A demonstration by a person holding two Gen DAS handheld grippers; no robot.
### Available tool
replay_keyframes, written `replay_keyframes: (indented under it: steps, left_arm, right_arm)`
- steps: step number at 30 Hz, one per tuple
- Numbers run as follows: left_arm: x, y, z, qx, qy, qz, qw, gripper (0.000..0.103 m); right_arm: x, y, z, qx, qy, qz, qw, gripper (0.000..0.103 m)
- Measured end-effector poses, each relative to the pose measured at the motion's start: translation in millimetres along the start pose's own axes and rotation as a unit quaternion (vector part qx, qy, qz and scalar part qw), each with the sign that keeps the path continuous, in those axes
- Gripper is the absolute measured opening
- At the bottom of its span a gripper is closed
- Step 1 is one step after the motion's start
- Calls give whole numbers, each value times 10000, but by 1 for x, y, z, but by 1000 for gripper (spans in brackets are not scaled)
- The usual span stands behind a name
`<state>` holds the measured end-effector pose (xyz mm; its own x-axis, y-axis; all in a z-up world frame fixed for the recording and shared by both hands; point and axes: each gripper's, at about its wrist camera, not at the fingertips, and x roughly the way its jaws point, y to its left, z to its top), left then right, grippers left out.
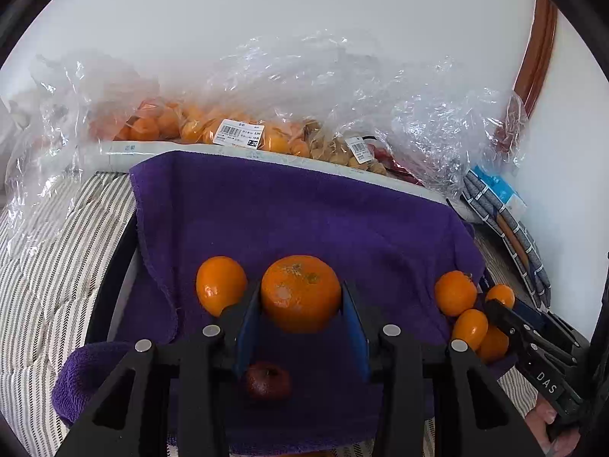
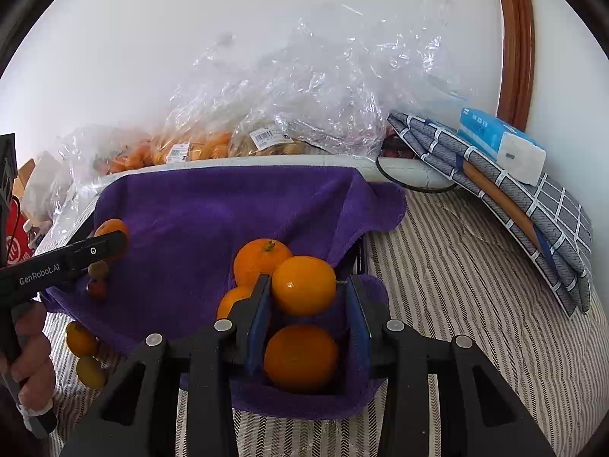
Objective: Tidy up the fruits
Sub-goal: 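Carry both oranges onto the towel and open both grippers, then withdraw both open grippers toward the last loose fruits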
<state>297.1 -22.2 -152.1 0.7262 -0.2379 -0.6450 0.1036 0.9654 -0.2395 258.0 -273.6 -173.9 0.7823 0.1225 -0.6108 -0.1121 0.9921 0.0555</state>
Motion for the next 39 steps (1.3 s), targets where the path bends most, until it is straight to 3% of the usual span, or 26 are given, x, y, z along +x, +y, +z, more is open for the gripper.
replay_keyframes:
  steps: [14,20,26,33,39]
  left_arm:
    - [4,-5,-4,168,138,-40,9998,40]
    - [-16,-5,-1,194,-131,-134,9996,48]
    - [-40,7,2,96,-297,-181,9993,49]
    - [-82,29,-13,97,-390,108,9991,49]
    - [-108,69,-39,102,-258,681,9973,49]
  right_arm:
    - [-3,3,-5,-144,-83,-155,9997,39]
    - [-19,-3,0,86,-336,-119,9993,53]
    - [-57,10,-5,287,-455,-239,9983,53]
    - [-87,50,-24,-15,-356,-206,9992,52]
    - [-93,85,-46,-66,-144,119,9998,49]
